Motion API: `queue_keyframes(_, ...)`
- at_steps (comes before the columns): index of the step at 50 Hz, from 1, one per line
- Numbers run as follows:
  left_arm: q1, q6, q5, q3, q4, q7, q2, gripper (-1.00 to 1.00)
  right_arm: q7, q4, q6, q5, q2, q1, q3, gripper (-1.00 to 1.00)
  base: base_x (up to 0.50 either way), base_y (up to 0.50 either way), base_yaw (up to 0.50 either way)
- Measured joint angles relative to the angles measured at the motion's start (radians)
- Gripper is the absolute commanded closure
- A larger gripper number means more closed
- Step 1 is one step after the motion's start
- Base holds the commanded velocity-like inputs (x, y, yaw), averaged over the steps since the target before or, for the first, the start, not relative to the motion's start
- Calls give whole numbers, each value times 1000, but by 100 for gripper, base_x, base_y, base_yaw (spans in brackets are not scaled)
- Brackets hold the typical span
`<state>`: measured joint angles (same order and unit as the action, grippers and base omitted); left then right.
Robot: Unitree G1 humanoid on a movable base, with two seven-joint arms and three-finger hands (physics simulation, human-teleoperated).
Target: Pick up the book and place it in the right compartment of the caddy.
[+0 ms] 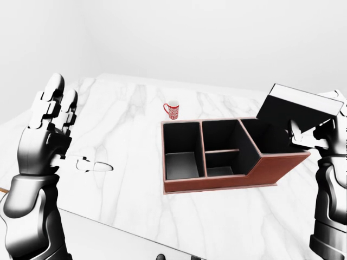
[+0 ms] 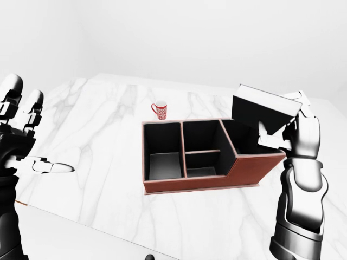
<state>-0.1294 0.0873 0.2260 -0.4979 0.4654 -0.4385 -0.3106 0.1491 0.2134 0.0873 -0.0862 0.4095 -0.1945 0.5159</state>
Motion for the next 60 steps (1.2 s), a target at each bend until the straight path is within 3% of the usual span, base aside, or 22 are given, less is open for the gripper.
queue_keyframes(32,-1,0,-2,3,1,-1,0,-100,-9,-144,0,25,-4,-23,-49,100,0,0,0)
queue_keyframes(60,2,0,-2,3,7,-5,3,-100,-12,-142,0,23,35,-66,-48,100,0,0,0)
